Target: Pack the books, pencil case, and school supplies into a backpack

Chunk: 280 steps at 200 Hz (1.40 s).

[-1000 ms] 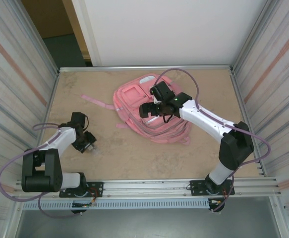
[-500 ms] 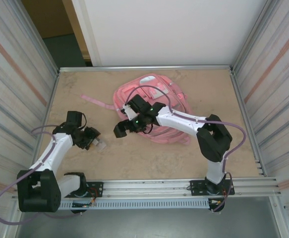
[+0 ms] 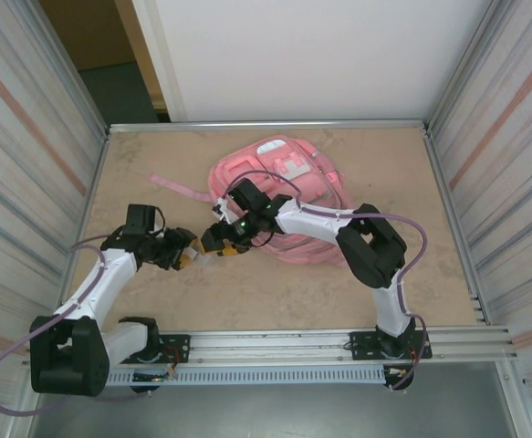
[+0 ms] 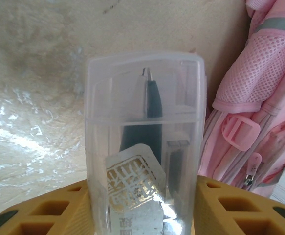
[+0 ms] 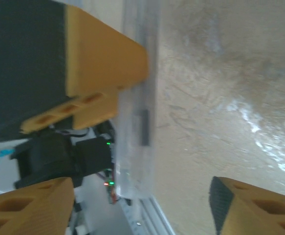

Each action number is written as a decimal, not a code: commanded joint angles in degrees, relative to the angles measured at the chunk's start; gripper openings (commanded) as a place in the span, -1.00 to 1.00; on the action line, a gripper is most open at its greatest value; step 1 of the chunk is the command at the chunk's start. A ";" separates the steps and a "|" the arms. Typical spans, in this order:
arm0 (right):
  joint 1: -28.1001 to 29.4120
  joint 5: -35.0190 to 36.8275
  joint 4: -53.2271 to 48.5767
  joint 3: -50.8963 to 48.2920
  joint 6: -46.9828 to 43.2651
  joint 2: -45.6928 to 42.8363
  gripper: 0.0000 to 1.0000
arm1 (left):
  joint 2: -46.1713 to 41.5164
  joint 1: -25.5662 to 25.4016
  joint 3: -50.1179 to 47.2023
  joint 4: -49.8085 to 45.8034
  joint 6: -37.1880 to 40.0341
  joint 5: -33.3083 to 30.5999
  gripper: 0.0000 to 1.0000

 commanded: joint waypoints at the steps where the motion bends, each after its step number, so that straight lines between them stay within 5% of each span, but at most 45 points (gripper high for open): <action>1: -0.31 -5.16 5.33 1.70 5.64 2.90 0.31 | -1.03 -0.20 -0.04 2.05 -3.54 3.23 -0.05; 113: 0.90 -5.15 9.04 5.66 12.17 6.14 -0.33 | -3.43 -1.74 -1.38 4.93 -7.80 2.96 -0.04; 170: 0.31 -3.45 10.70 2.18 13.40 2.64 -0.46 | -1.23 -1.57 3.07 2.24 -3.86 3.54 0.23; 206: -3.86 -1.79 8.61 -2.53 12.00 -2.85 -0.50 | -2.27 -2.81 6.83 0.44 2.69 0.37 0.37; 218: -6.08 -1.59 8.12 -4.67 11.35 -5.08 -0.56 | -2.76 -4.04 9.04 -0.08 6.47 -1.93 0.96; 280: -20.11 -2.91 5.94 -15.23 10.26 -15.76 -0.59 | 6.99 -18.49 20.88 5.01 28.64 -9.46 0.94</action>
